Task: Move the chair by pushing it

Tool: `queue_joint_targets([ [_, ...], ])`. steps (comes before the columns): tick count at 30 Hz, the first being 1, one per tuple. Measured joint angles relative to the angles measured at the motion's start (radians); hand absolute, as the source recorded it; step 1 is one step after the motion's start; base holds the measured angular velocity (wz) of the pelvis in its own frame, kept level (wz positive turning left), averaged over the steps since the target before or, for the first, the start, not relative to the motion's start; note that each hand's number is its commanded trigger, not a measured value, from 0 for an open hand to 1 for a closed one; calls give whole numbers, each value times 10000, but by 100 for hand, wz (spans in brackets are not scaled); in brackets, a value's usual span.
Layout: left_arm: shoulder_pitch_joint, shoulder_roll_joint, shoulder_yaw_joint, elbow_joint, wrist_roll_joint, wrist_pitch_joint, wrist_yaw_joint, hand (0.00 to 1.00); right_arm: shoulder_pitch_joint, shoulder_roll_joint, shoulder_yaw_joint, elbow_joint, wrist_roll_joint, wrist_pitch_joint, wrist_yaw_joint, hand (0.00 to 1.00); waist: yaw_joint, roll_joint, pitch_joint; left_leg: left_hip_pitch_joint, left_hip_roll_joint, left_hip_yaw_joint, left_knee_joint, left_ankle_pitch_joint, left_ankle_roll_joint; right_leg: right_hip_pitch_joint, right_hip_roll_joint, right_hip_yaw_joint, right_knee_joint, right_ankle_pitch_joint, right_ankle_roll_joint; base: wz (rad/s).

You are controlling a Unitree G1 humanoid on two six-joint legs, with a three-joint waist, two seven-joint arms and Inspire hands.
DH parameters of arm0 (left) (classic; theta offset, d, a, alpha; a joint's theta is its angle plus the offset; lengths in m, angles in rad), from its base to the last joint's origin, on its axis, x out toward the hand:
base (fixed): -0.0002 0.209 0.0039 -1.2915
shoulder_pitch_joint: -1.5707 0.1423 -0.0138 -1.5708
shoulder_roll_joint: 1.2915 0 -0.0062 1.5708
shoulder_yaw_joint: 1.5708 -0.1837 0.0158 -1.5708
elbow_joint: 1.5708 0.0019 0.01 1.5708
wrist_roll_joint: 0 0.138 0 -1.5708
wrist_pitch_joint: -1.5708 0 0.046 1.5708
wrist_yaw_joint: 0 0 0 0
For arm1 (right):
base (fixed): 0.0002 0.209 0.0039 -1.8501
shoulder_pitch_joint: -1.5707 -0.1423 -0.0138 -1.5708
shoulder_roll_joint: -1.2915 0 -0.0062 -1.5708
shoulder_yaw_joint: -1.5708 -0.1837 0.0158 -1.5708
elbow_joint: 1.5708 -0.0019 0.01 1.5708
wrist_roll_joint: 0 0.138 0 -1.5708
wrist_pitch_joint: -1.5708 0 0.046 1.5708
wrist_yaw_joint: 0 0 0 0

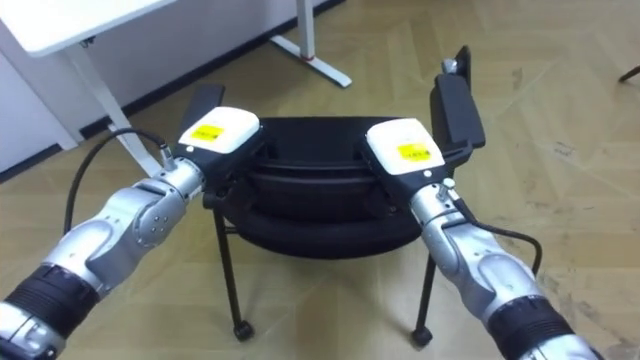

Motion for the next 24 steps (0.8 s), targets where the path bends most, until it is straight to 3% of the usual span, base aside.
queue_joint_targets([
  [3,0,6,-50,35,0,-5,-86,100,91,55,26,89,-2,-12,-64,100,-28,-4,17,258,-56,27,350,-450,171,-412,-254,72,1406,602,-49,0],
  [5,-11,45,-59,35,-1,-159,-37,100,213,26,19,44,36,-7,-249,100,-20,116,27,359,-46,-94,436,-646,290,-817,-240,148,2103,1370,-101,0],
  [6,-20,64,-60,32,0,-196,-31,100,235,31,19,29,36,0,-269,100,-21,153,49,404,-42,-153,428,-692,317,-967,-224,162,2248,1553,-155,-5],
  [9,-70,189,-65,16,8,-322,8,100,272,70,17,-49,41,34,-373,100,-17,362,141,605,108,-219,304,-856,398,-1695,295,364,2015,1167,-136,-3],
  [12,-70,306,-113,33,1,-352,7,100,318,158,22,-100,11,86,-351,100,-35,371,145,938,84,-235,161,-990,432,-2497,682,6,294,1202,-259,16],
  [14,-69,304,-186,48,13,-336,7,100,413,159,21,-121,-5,81,-343,100,-208,349,130,1181,17,-634,145,-1174,343,-2647,1032,-312,-1872,1902,-482,46],
  [15,-68,306,-188,51,14,-331,7,100,420,161,19,-123,-5,81,-342,100,-290,309,126,1256,-23,-735,124,-1209,325,-2644,1086,-285,-2290,2121,-512,51],
  [17,-67,308,-210,72,9,-311,15,100,428,151,19,-146,-5,59,-327,100,-417,260,88,1562,-86,-961,108,-1504,198,-2442,1244,-213,-3236,3120,-765,34],
  [18,-66,309,-209,70,9,-311,15,100,428,141,15,-183,-5,61,-303,100,-421,272,68,1616,-63,-1014,129,-1599,151,-2377,1304,-180,-3221,3262,-884,23],
  [21,-70,304,-199,50,16,-271,185,100,372,121,-73,-343,-8,98,-34,100,-366,363,-20,1880,221,-1184,194,-1960,-172,-2233,1513,-477,-2781,3271,-1198,23],
  [23,-71,299,-198,50,17,-224,208,100,351,176,-112,-320,-3,106,73,100,-328,397,-25,2141,517,-1051,364,-2144,-424,-2043,1670,-675,-2402,2874,-1360,19],
  [24,-68,341,-202,52,18,-227,231,100,328,228,-132,-323,-10,103,149,100,-317,389,-20,2127,755,-649,997,-2142,-498,-1935,1698,-771,-2081,2581,-1576,21],
])
